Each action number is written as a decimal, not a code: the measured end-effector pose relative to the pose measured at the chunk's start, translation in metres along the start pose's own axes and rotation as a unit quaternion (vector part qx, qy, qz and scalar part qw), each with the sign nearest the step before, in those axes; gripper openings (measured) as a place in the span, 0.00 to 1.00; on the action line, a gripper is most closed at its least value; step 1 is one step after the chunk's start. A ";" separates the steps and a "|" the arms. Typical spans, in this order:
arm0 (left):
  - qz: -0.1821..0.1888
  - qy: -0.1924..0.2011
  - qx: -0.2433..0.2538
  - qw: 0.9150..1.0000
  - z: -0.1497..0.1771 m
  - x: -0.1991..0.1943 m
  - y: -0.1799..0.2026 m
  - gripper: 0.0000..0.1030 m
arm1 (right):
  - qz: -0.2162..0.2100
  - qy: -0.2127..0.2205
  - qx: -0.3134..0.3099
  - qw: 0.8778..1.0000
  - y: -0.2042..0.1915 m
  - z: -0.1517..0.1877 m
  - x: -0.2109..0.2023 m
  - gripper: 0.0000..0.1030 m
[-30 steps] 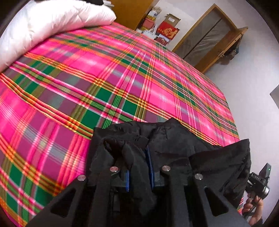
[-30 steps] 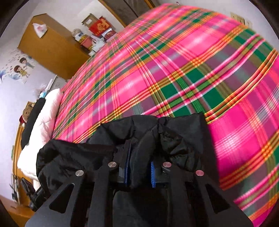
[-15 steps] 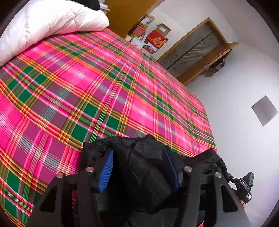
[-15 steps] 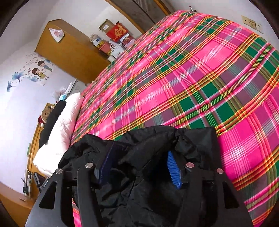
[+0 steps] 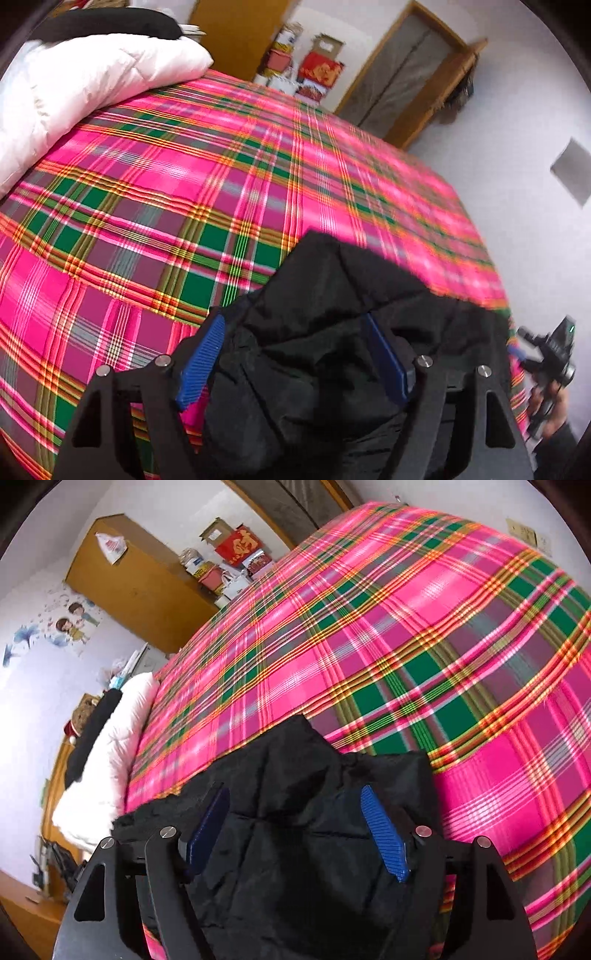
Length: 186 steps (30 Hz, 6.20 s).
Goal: Fold large clothes
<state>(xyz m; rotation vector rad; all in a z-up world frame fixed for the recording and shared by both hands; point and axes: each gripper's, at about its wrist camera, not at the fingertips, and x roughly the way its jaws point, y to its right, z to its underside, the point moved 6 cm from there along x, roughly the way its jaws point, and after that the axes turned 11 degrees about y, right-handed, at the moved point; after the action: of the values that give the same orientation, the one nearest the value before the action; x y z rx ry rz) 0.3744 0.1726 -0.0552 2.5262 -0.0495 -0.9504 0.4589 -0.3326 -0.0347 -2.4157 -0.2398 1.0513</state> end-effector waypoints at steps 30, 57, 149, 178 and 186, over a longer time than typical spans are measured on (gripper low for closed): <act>-0.097 0.028 0.057 0.993 0.033 0.083 -0.008 0.19 | 0.153 -0.039 -0.202 0.966 0.015 0.032 0.097 0.13; -0.025 0.113 0.082 0.990 -0.012 -0.015 0.097 0.36 | 0.050 0.076 -0.248 0.965 -0.112 0.036 -0.006 0.49; -0.077 0.029 0.107 0.991 0.021 0.101 0.012 0.37 | 0.155 0.019 -0.241 0.958 -0.017 0.024 0.092 0.49; 0.001 0.009 0.163 0.987 0.075 0.093 0.129 0.36 | 0.058 0.019 -0.284 0.957 -0.104 0.095 0.098 0.49; -0.012 0.011 0.173 0.985 0.079 0.108 0.129 0.36 | 0.056 0.027 -0.281 0.958 -0.098 0.100 0.109 0.49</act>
<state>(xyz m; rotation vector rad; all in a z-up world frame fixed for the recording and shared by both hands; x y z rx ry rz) 0.4218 0.0057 -0.1219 2.8599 -0.1939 -0.9946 0.4648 -0.1738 -0.1133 -2.9895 -0.4373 1.0731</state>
